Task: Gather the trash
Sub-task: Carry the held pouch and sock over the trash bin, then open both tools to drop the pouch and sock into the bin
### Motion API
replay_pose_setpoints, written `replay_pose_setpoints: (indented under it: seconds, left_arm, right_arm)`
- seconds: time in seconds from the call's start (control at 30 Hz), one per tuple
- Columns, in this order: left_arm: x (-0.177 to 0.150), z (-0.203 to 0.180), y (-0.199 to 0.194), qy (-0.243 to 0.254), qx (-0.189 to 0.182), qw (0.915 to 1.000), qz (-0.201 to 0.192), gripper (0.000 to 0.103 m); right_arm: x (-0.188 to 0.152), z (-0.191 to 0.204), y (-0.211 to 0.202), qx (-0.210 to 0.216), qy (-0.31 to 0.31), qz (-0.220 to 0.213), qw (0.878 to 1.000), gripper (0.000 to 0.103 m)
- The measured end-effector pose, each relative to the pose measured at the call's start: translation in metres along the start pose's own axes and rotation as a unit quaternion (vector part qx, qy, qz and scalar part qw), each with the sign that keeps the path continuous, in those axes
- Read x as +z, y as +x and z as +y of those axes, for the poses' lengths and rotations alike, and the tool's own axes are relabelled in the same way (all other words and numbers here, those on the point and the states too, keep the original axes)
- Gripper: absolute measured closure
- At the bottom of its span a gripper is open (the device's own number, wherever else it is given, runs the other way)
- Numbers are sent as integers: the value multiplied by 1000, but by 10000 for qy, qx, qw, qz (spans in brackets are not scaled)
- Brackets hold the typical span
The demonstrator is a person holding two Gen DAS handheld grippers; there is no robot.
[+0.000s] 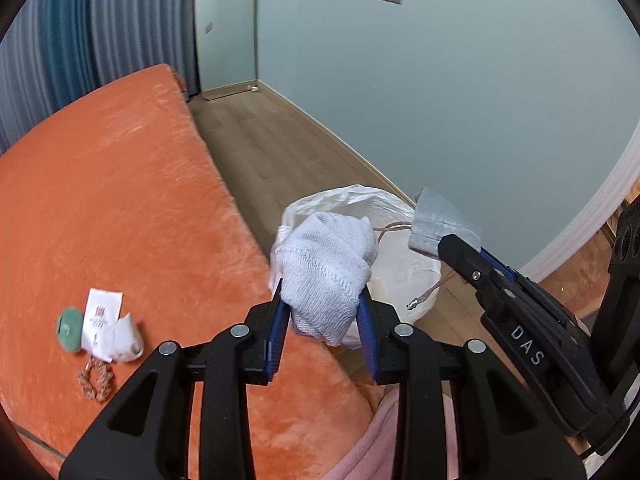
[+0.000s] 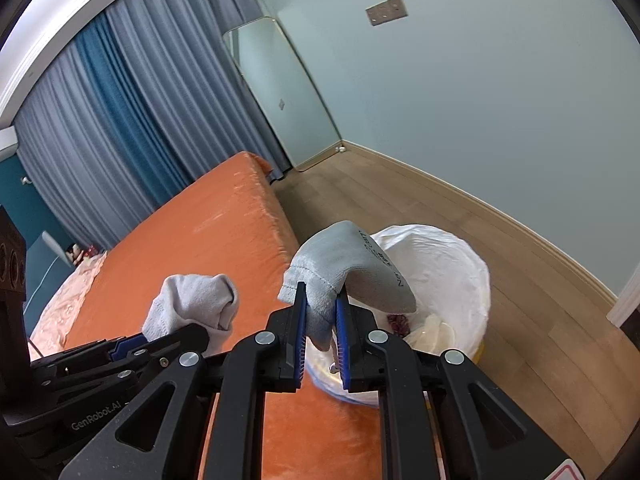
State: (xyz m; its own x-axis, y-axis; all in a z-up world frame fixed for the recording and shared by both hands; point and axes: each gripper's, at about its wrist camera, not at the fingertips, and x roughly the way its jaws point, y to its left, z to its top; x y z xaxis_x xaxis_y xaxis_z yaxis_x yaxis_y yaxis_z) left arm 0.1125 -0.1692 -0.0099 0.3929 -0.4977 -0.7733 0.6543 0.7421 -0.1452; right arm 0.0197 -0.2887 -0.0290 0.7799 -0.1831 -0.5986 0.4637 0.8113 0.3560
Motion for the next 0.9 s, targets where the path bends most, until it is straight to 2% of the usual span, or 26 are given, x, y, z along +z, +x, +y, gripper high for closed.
replay_pose_setpoints:
  seconds: [0.23,0.53,0.7,0.83,0.9]
  left_arm:
    - [9,-29,36,362,-216,9989,203,72]
    - [16,-40,73,424,-256,9978,439,71]
    - [17,-33,80,246,-227,9985,444,67]
    - [17,-18,79,-27,-95,9990,431,56]
    - [17,-12,76,-106,-61,9992,379,55]
  right_arm:
    - [2,-29,7,-167,240,10,9996,91]
    - [6,-37,23,-242,361,81,9990,89]
    - [5,-36,30,-294,409,113,9987,78]
    - [6,-36,35,-316,454,129,9984,69]
    - [6,-31,36,-327,383,126,9987,65]
